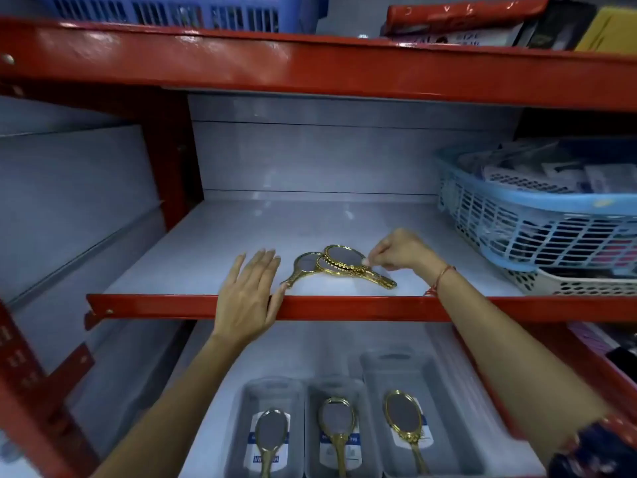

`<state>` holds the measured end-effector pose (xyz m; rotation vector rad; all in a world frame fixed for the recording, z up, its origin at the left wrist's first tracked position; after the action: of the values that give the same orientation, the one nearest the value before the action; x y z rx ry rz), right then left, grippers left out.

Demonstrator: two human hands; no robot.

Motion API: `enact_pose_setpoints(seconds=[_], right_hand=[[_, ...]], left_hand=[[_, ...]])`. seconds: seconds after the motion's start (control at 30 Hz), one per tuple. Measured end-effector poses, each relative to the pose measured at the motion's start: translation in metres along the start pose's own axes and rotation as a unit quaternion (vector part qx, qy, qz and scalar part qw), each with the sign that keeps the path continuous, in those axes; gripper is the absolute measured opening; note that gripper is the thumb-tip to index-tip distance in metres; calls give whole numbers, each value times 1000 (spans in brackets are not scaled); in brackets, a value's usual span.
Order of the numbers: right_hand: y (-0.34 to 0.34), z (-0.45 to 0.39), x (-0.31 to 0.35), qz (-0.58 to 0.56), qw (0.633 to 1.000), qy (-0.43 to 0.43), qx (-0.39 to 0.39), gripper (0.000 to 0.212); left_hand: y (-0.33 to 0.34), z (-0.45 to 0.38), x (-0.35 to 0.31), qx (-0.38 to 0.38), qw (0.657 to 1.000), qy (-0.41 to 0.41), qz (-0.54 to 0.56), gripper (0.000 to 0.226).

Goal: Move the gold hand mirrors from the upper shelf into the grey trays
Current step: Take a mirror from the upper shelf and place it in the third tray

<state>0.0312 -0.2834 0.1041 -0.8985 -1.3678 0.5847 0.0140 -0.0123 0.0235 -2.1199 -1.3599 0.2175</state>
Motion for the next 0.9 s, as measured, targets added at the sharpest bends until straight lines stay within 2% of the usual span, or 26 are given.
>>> enact_pose_setpoints(seconds=[0.07, 0.13, 0.27, 0.37, 0.57, 0.7, 0.9], right_hand=[[1, -5, 0, 41, 998, 31, 37, 50], [3, -8, 0, 64, 994, 54, 65, 51], [9, -18, -4, -1, 986, 102, 132, 47], [11, -22, -11, -25, 981, 125, 146, 46], [10, -21, -18, -67, 974, 154, 155, 42], [8, -20, -17, -88, 975, 150, 136, 41], [-7, -4, -18, -222, 961, 137, 92, 37]], left_hand=[[4, 1, 4, -2, 1000, 7, -25, 62], [10, 7, 3, -49, 997, 33, -42, 60], [13, 7, 4, -129, 989, 59, -29, 52], [14, 9, 3, -143, 987, 63, -26, 49], [15, 10, 3, -155, 985, 65, -34, 49], [14, 9, 3, -147, 986, 63, -35, 49], [12, 8, 2, -136, 988, 59, -35, 49]])
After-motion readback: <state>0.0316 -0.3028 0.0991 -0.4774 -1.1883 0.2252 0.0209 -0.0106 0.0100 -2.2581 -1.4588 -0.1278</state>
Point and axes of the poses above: each hand's wrist, its own z-axis away from the middle knuckle, its own y-axis out of the palm, x = y × z, the point moved 3 cm from there along -z, towards the middle knuckle, and after that the axes turned 2 degrees about -x, right-handed, at the moved point
